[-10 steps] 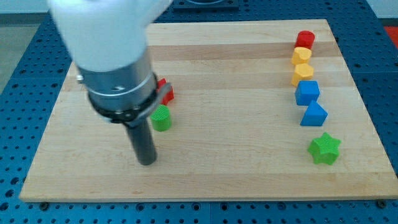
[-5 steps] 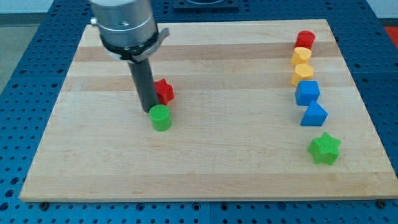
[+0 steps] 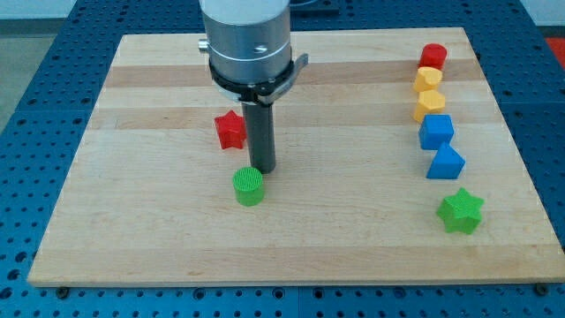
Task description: Push the green circle towards bottom center
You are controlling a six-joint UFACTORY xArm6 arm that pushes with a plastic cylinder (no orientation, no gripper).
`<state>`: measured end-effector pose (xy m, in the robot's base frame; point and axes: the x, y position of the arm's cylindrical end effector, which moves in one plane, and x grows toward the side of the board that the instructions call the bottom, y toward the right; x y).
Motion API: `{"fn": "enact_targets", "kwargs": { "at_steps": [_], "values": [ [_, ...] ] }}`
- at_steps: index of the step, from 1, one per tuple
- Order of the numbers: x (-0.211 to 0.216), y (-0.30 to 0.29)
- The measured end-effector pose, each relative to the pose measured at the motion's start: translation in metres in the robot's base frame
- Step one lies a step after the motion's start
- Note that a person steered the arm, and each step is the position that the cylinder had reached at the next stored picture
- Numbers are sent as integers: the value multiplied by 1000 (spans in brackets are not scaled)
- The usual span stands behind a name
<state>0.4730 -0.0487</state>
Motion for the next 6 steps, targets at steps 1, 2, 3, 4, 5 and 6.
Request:
{"fn": "enact_targets", "kwargs": {
  "at_steps": [1,2,3,4,5,6],
  "values": [
    [-2,-24],
    [-2,-41],
    [18,-40],
    [43,-26],
    [52,-8],
    [51,1]
  ]
}}
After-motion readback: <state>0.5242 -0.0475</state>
